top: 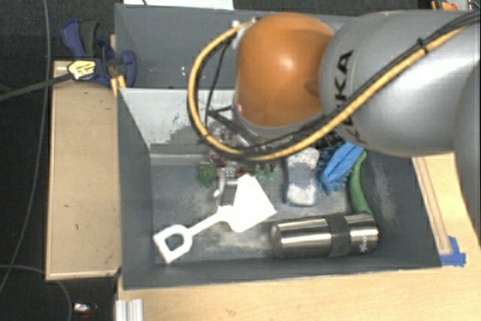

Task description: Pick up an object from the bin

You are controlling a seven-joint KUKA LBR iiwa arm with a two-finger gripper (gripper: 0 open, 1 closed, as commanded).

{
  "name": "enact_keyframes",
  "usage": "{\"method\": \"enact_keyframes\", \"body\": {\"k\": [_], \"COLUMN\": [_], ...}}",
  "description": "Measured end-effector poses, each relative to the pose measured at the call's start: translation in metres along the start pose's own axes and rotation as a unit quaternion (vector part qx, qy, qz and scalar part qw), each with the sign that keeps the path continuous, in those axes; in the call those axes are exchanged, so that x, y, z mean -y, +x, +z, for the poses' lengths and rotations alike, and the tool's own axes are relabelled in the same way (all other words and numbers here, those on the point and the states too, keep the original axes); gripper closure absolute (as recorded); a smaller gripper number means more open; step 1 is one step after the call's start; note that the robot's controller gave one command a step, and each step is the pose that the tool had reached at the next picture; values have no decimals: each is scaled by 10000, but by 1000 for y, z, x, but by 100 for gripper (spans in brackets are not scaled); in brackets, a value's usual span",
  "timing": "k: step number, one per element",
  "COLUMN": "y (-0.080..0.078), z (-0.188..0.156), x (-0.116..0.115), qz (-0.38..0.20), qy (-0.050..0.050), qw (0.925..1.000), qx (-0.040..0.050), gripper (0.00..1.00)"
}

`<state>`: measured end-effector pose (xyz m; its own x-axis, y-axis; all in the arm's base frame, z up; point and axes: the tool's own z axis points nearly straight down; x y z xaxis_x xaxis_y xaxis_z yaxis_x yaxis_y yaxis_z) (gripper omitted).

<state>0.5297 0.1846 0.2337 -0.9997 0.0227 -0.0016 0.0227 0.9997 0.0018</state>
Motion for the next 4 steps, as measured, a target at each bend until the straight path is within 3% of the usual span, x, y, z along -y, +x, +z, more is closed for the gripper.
{"method": "enact_keyframes", "body": {"k": [1, 2, 3, 4], "y": [0, 18, 28, 41], "z": [0, 73, 59, 139], "x": [0, 16, 28, 34], "qz": [2, -1294, -595, -1972], "qy": [0, 0, -8, -4], "qw": [10000, 9916, 9982, 9804], "qx": [0, -1, 19, 15], "gripper": [0, 0, 0, 0]}}
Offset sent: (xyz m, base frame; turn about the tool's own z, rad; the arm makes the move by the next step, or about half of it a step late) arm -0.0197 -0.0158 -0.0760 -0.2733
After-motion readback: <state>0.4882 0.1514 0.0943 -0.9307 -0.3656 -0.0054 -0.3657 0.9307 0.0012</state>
